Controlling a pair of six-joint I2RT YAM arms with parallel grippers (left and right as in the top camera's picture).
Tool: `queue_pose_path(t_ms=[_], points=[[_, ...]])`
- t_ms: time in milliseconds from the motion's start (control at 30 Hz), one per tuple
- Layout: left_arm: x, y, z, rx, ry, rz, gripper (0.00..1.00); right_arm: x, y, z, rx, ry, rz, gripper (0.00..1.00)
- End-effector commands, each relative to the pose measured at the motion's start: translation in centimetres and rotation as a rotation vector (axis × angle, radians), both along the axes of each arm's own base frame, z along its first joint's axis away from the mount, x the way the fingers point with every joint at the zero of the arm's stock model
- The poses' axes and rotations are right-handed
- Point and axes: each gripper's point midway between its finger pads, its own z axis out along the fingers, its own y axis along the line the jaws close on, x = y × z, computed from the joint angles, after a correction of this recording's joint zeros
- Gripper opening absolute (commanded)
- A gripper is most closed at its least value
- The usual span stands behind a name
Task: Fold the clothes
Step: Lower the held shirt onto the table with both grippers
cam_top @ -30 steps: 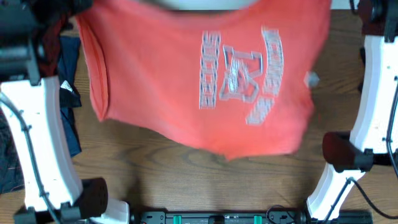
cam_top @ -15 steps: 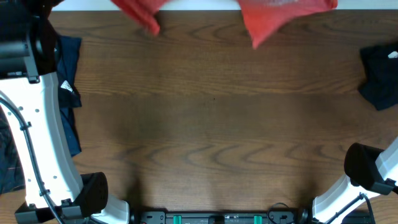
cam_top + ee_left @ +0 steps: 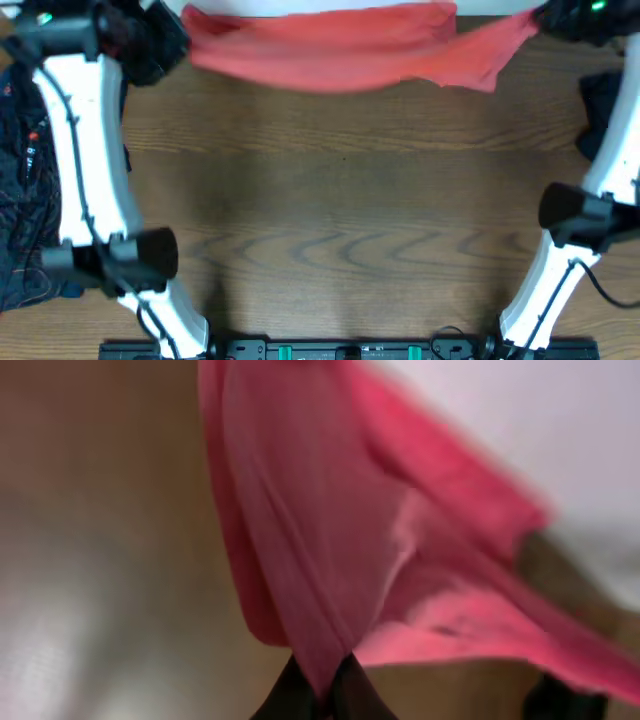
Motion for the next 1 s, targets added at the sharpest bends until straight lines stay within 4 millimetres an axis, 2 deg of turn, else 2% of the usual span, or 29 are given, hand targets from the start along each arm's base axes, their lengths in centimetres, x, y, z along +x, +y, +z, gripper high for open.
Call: queue_pose_path(t_ms=[0,100,300,533,700,833,967], points=[[-0.8,-0.3,-2.5,-0.012,0.101,-0.054,0.06,-0.6,2.7,0.6,-0.022,-0.03,0.126,0.02],[-1.2,-0.4,-3.5,-0.008,0.138,-0.087,0.06,-0.9,3.6,0.1,-0.025,-0.011,0.155,0.02],[-3.0,-0.6,-3.0,0.004,0.169,-0.132,0.06,-3.3,3.9,-1.2,-0.03,0.101,0.164,0.02],[-5.4,-0.5,-2.4,0.041,0.213,-0.172,0.06,-3.7,4.2,-1.4,-0.032,0.125,0.153,0.01],[-6.0,-0.1,-3.5,0.064,0.256,-0.185,0.06,-4.3,4.7,-4.3,-0.034,0.226,0.173,0.01],[-5.7,0.1,-4.3,0.087,0.258,-0.192,0.07,-4.7,3.3,-6.3,-0.123,0.293,0.154,0.02],[-5.8,0.6,-3.8,0.22,0.213,-0.165,0.06,-5.3,3.3,-4.6,-0.154,0.25,0.167,0.01]])
